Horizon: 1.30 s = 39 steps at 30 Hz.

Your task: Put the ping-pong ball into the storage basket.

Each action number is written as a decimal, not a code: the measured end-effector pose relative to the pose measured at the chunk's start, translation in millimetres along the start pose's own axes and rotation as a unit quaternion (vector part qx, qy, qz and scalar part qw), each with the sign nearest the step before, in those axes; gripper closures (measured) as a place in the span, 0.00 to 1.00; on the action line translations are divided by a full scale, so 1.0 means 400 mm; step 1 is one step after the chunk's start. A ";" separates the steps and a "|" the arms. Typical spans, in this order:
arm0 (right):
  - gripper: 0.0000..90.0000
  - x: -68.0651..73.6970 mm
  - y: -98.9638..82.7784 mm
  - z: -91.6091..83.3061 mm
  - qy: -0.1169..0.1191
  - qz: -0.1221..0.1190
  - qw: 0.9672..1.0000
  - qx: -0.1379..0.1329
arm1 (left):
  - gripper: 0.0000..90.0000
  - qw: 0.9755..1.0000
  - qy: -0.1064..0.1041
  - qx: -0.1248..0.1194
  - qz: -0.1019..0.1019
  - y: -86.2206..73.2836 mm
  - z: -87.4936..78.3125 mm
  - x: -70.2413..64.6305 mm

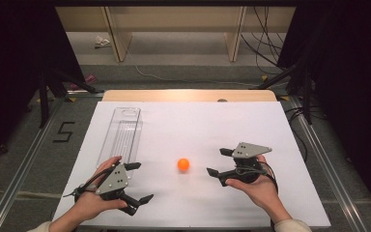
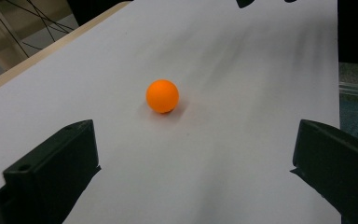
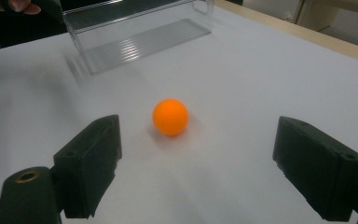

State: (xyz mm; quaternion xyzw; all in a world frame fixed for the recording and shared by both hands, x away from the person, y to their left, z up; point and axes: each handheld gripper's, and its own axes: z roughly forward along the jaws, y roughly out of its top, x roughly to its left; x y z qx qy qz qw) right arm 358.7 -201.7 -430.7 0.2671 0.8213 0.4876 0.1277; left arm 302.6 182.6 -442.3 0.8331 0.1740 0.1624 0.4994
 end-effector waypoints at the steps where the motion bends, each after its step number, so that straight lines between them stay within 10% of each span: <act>1: 0.18 0.000 0.001 0.003 0.001 -0.001 1.000 -0.001 | 0.00 1.000 0.000 0.000 0.000 0.000 0.000 0.000; 39: 0.18 0.005 0.024 0.084 0.025 -0.006 1.000 0.017 | 0.00 1.000 -0.004 0.001 0.002 0.001 0.004 -0.004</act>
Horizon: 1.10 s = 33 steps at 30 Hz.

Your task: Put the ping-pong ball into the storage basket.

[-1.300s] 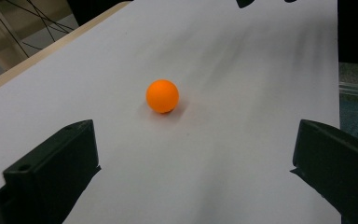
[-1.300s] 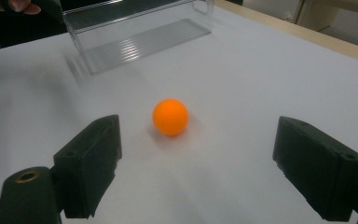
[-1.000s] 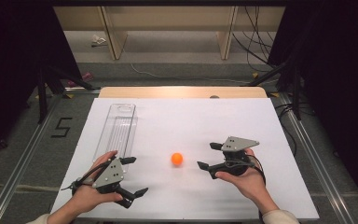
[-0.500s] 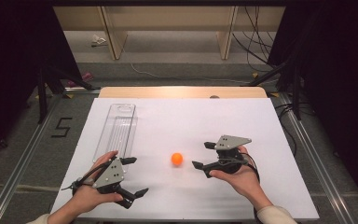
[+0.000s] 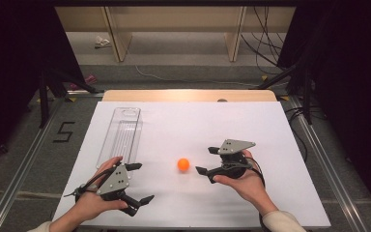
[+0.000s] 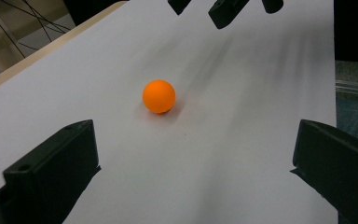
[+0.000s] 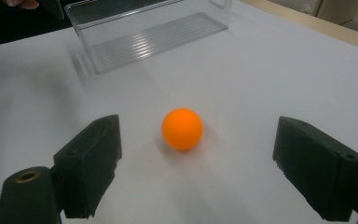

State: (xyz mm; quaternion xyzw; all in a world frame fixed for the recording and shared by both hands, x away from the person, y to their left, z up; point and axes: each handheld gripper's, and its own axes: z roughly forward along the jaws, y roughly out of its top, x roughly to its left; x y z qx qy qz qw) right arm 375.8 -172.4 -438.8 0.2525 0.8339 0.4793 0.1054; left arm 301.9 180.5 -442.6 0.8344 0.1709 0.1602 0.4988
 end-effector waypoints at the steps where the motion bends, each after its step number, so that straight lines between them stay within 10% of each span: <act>1: 0.18 0.000 0.001 0.003 0.001 -0.001 1.000 0.001 | 0.00 1.000 0.000 0.000 0.002 0.000 0.000 0.000; 33: 0.18 0.004 0.017 0.068 0.012 -0.007 1.000 0.017 | 0.00 1.000 -0.003 0.003 0.004 0.000 0.000 -0.001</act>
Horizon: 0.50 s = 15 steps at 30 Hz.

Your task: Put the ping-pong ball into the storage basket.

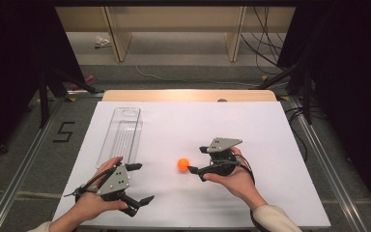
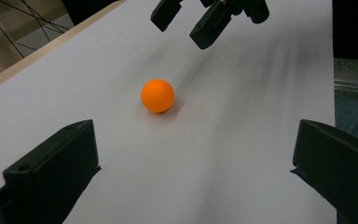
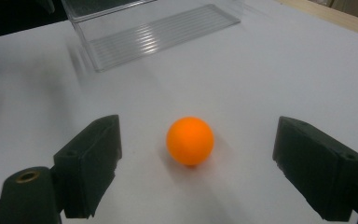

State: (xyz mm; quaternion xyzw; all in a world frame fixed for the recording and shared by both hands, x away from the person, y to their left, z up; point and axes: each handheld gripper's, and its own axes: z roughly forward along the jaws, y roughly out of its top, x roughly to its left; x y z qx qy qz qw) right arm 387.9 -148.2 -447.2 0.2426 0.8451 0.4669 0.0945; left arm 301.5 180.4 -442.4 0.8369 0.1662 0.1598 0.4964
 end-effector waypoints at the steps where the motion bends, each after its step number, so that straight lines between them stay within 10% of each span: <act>1: 0.18 0.000 0.000 0.000 0.000 0.000 1.000 0.000 | 0.00 1.000 0.000 0.000 0.000 0.000 0.000 0.000; 15: 0.18 0.000 0.003 0.023 0.002 -0.001 1.000 0.008 | 0.00 1.000 -0.001 0.000 0.001 0.000 0.000 0.000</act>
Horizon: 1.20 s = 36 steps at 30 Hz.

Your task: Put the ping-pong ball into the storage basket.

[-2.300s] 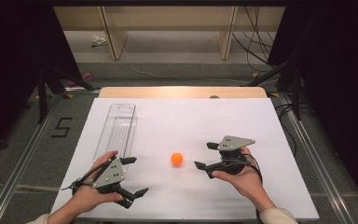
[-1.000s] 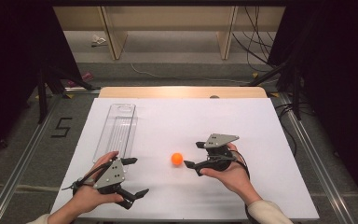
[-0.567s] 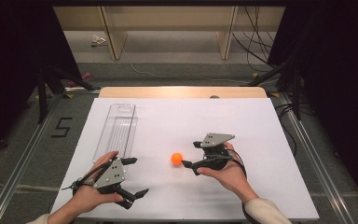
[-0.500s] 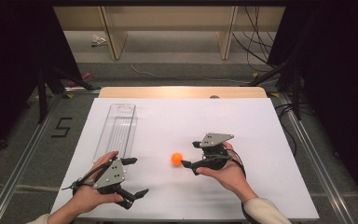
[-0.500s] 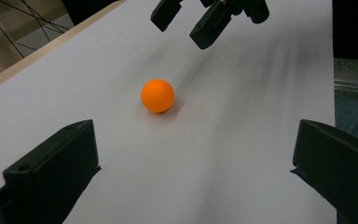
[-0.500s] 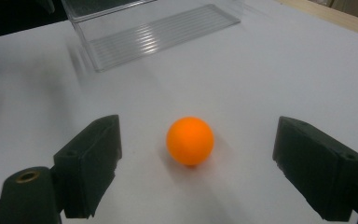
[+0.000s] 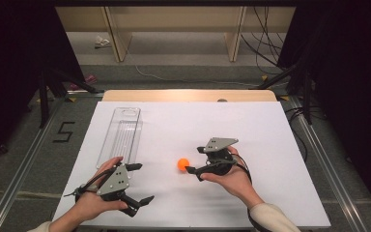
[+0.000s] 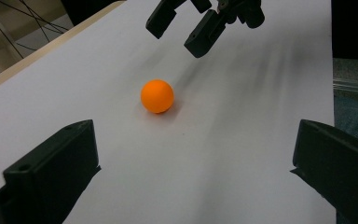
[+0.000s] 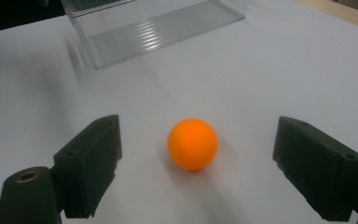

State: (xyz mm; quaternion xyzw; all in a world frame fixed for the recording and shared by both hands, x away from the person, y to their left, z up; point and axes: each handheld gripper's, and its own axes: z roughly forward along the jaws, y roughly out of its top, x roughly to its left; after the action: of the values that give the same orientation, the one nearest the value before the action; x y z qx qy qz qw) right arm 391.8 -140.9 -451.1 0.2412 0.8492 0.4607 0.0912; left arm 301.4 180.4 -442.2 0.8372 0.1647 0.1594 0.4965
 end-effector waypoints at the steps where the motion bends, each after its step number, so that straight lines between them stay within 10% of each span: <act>1: 0.18 -0.001 0.000 0.003 0.000 -0.001 1.000 0.000 | 0.00 1.000 0.000 0.000 0.000 0.000 0.000 0.000; 36: 0.18 0.006 0.006 0.070 0.006 -0.015 0.999 0.031 | 0.00 1.000 -0.002 0.001 0.001 0.000 0.000 -0.001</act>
State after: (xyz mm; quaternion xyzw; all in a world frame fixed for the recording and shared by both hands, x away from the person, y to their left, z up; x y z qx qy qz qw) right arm 401.2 -118.1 -464.7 0.2282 0.8672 0.4343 0.0854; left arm 301.1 180.2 -442.3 0.8385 0.1630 0.1580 0.4954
